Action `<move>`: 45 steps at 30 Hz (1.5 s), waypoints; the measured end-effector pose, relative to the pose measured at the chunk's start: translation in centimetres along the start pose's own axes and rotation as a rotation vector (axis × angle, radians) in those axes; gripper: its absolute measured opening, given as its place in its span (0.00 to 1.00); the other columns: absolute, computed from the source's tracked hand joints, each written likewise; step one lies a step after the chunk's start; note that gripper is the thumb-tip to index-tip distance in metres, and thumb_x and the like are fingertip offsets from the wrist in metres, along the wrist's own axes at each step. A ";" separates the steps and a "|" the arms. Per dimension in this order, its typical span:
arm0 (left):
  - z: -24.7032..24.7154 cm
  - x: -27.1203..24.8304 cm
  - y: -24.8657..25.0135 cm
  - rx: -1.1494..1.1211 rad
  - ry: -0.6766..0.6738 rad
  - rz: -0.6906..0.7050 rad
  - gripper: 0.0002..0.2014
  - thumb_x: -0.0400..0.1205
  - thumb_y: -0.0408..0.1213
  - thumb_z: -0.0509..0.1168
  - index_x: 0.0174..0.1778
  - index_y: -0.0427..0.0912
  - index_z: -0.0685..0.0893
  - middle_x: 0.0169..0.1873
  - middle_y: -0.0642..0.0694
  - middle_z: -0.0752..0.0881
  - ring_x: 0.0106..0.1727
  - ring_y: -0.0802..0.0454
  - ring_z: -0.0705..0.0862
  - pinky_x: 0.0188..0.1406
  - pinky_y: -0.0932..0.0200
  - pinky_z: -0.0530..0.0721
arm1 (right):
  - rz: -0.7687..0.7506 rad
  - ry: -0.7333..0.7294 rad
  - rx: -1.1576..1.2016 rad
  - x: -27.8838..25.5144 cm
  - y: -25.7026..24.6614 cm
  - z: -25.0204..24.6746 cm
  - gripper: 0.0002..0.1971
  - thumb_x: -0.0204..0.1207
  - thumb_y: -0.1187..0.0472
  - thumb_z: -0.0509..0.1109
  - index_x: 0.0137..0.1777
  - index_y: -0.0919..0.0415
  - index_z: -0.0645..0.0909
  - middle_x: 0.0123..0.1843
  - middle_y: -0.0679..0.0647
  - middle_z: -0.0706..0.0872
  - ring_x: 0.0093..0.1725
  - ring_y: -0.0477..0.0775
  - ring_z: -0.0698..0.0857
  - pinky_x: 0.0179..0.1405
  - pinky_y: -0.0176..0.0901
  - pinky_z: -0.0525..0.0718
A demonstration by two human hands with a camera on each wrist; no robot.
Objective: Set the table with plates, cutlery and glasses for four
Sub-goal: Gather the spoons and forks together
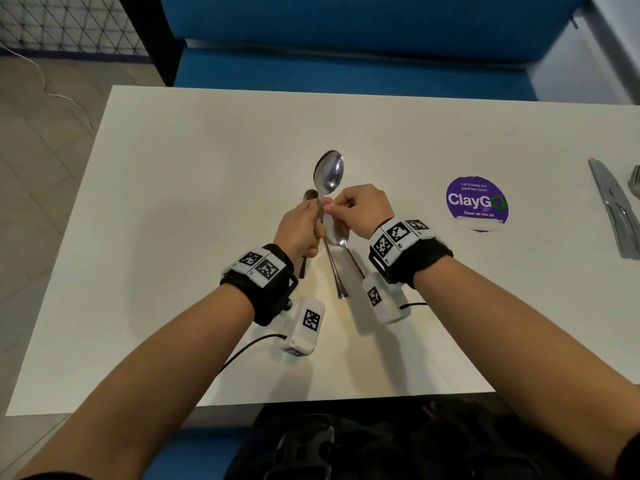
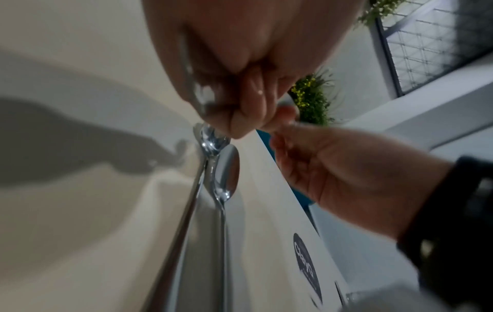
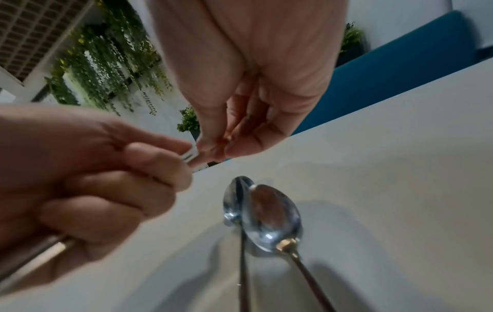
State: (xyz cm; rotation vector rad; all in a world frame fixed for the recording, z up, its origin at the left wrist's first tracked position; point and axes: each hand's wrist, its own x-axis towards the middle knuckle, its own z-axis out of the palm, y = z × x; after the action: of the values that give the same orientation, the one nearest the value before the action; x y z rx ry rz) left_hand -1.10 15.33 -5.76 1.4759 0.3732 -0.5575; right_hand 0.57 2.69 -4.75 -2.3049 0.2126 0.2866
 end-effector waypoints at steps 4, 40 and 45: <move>-1.0 -0.2 -0.4 0.078 0.009 0.003 0.14 0.88 0.39 0.51 0.57 0.42 0.82 0.22 0.52 0.65 0.17 0.60 0.59 0.15 0.67 0.58 | 0.219 -0.059 -0.285 -1.0 2.9 0.8 0.11 0.71 0.54 0.76 0.44 0.63 0.87 0.45 0.57 0.90 0.40 0.53 0.85 0.40 0.40 0.82; -4.2 -1.0 -2.7 -0.051 0.003 -0.030 0.14 0.89 0.44 0.47 0.49 0.44 0.75 0.21 0.52 0.63 0.15 0.61 0.57 0.12 0.68 0.56 | 0.192 -0.083 -0.267 -1.7 0.7 5.2 0.15 0.72 0.54 0.76 0.49 0.66 0.87 0.47 0.59 0.90 0.47 0.58 0.89 0.46 0.42 0.85; -4.2 -0.6 -2.2 -0.041 -0.014 -0.033 0.13 0.89 0.41 0.47 0.43 0.45 0.73 0.24 0.51 0.64 0.14 0.61 0.58 0.13 0.69 0.57 | 0.243 -0.155 -0.356 -1.7 1.2 6.1 0.11 0.73 0.60 0.71 0.46 0.69 0.86 0.42 0.60 0.88 0.39 0.58 0.84 0.33 0.41 0.78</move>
State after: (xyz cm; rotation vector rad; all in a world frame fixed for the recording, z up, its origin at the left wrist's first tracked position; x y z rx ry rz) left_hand -2.40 19.60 -7.59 1.4278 0.3967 -0.5828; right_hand -2.20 6.46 -9.13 -2.5929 0.3909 0.6708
